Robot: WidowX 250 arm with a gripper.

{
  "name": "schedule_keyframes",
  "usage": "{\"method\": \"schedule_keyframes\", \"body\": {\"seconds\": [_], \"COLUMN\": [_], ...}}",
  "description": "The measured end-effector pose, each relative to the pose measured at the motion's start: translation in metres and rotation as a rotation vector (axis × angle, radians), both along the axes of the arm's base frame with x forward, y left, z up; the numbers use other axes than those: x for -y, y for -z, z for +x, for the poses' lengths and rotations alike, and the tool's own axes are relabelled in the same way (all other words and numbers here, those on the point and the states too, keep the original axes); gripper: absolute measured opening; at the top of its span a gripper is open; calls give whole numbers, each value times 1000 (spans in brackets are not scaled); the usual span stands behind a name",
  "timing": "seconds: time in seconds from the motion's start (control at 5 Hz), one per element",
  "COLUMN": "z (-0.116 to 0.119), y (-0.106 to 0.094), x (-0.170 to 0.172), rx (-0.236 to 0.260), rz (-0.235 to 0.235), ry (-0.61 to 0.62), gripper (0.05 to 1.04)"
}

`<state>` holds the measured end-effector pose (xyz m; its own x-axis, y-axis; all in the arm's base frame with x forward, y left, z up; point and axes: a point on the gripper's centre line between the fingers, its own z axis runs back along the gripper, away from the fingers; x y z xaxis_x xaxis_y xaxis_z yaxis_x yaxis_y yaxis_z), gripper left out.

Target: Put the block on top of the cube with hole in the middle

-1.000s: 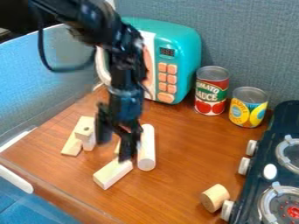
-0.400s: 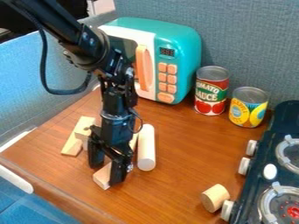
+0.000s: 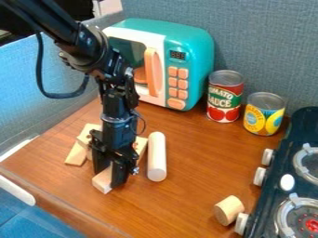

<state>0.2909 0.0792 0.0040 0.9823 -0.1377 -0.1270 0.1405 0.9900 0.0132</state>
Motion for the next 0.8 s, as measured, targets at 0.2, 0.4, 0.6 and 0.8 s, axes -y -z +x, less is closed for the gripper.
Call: {"method": "schedule_keyframes", "body": {"seconds": [0.2,0.4,0.6,0.8], "z": [-4,-9,-11,-11], "y": [-1,-8,-20,-32], "x": [2,8,11,14], "rx": [5,25,63,95], "rz": [1,-19,-28,-31], "ry": [-1,-12,-15,-17], "gripper": [540,539,539,540]}}
